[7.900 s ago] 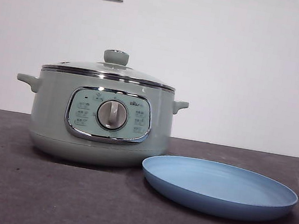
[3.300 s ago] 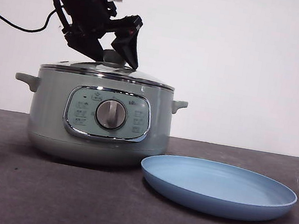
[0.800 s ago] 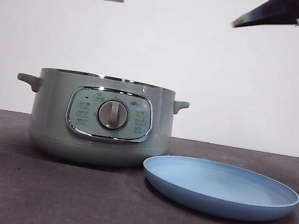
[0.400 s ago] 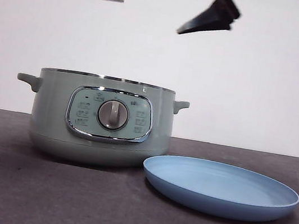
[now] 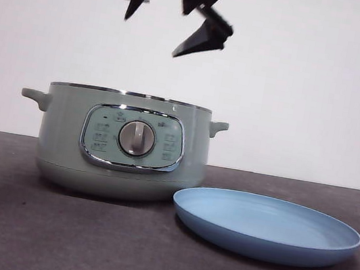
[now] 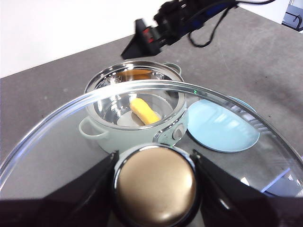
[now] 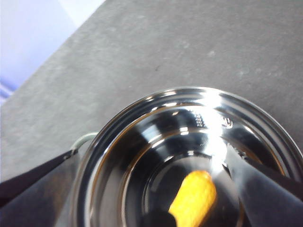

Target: Take the corn out from the steamer,put the corn on the plate,close the lid

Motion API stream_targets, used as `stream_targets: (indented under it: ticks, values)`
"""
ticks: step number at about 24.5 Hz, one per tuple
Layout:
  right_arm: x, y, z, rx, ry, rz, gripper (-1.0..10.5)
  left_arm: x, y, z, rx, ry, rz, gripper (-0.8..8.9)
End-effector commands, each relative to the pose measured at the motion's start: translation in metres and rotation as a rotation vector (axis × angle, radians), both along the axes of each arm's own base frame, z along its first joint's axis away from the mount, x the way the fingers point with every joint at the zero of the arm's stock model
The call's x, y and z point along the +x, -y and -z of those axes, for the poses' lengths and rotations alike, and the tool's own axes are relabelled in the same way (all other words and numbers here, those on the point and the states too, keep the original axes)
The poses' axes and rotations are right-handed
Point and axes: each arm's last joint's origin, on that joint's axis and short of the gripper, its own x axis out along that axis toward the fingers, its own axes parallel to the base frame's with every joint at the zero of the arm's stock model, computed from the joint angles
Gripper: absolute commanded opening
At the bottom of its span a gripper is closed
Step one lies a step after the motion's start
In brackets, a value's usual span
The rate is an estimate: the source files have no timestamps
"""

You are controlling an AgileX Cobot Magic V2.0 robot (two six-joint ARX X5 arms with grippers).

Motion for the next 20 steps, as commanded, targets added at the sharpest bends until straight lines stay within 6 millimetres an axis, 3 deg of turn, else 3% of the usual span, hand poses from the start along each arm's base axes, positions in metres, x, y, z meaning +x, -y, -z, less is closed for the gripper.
stream_targets:
  ticks: [1,6,12,20]
  values:
    - [0.009,-0.014,0.02,-0.034,-0.024,0.014,5.6,-0.002,-0.001,-0.006,-0.022,0.058,0.0,-0.09]
    - [0.022,-0.031,0.071,-0.137,-0.083,0.054,5.6,-0.004,-0.001,-0.004,-0.015,0.04,0.002,-0.09]
    - [0.03,-0.038,0.104,-0.182,-0.132,0.056,5.6,-0.005,-0.002,-0.004,-0.013,0.039,0.001,-0.09]
    - [0.029,-0.041,0.115,-0.214,-0.158,0.056,5.3,-0.006,-0.002,-0.002,-0.006,0.024,0.0,-0.09]
